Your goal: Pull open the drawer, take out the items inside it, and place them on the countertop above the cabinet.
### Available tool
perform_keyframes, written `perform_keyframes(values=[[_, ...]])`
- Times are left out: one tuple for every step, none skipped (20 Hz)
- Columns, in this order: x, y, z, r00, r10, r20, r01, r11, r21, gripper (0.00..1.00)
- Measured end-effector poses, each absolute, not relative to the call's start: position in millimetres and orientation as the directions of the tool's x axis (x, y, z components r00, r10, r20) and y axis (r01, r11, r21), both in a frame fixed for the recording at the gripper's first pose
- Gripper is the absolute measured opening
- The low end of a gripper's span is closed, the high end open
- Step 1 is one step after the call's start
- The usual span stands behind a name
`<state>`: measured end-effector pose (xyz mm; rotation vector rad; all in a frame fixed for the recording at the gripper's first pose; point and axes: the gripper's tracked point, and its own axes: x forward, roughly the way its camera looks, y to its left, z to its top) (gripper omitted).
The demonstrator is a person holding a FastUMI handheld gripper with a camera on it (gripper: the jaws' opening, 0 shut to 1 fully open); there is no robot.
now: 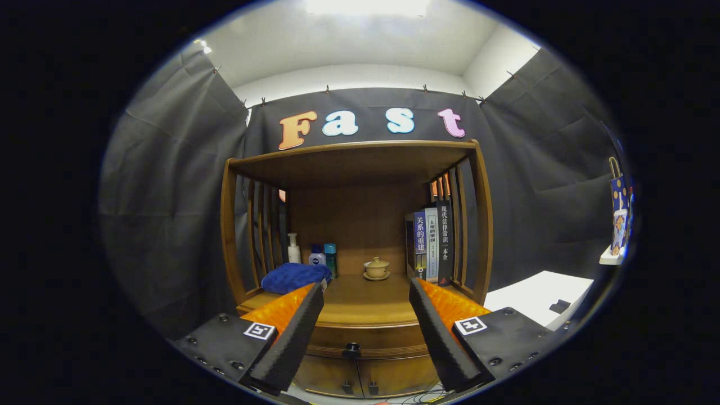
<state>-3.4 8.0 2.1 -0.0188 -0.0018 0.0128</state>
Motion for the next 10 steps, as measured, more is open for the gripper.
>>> perform_keyframes(values=[[-3, 9, 0, 1.0, 0.015, -0.004, -0.015, 1.0, -0.016, 1.0], [-2, 9, -1, 1.0, 0.013, -0.007, -0.013, 1.0, -0.019, 1.0], [-3, 8, 1, 1.0, 0.009, -0.003, -0.009, 1.0, -0.027, 1.0], [-2, 9, 1, 1.0, 0.01, 0.001, -0.01, 1.0, -0.03, 1.0], [-3, 11, 0, 1.0, 0.016, -0.001, -0.016, 1.0, -0.026, 1.0], [-3, 13, -1, 1.0, 0.022, -0.007, -0.022, 1.0, -0.022, 1.0], [-3, 14, -1, 1.0, 0.025, -0.006, -0.025, 0.999, -0.024, 1.0], [-3, 14, -1, 1.0, 0.024, -0.002, -0.024, 0.999, -0.026, 1.0], [-3, 15, -1, 1.0, 0.025, 0.001, -0.025, 0.999, -0.028, 1.0], [-2, 19, -2, 0.999, 0.036, 0.004, -0.036, 0.999, -0.025, 1.0]])
